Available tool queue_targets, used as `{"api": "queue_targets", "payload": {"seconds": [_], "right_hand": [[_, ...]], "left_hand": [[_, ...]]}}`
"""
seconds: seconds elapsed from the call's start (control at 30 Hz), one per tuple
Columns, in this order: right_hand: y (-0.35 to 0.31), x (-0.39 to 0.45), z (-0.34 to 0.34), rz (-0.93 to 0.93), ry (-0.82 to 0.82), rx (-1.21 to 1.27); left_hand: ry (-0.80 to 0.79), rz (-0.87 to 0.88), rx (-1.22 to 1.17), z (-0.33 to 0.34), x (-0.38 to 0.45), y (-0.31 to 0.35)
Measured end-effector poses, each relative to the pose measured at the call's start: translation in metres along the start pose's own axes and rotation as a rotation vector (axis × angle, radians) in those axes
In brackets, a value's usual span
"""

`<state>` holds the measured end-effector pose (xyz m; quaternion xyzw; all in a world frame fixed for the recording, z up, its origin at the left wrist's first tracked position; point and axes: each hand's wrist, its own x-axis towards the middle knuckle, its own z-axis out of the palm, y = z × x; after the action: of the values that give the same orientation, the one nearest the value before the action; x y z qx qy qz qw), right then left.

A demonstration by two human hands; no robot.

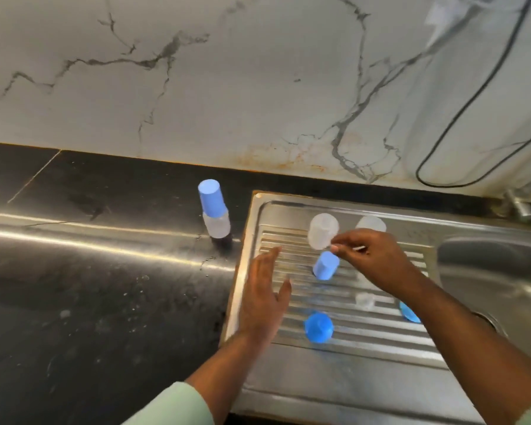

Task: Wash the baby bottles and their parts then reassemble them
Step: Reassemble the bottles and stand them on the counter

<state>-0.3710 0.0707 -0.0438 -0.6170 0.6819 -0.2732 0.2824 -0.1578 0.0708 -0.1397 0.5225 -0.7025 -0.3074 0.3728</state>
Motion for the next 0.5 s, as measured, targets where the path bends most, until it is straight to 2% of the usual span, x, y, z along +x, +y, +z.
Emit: {"api": "queue_targets", "payload": {"seconds": [0.1,0.3,0.4,0.5], "right_hand": [[0.040,-0.041,-0.039,0.110,0.126,0.021],[0.105,-0.078,-0.058,0.236,0.097,0.069],[0.123,-0.088,-0.059,0.210,0.099,0.053],[0.141,-0.095,-0.059,0.207,0.032,-0.004]], "left_hand": [[-0.124,0.033,0.097,0.022,0.003,0.029],[-0.282,-0.071,0.279,0.057,-0.009,0.066],[-0.375,-0.022,0.572,0.072,-0.021,0.082],[-0.405,0.012,0.636,0.093,-0.028,0.094]]}}
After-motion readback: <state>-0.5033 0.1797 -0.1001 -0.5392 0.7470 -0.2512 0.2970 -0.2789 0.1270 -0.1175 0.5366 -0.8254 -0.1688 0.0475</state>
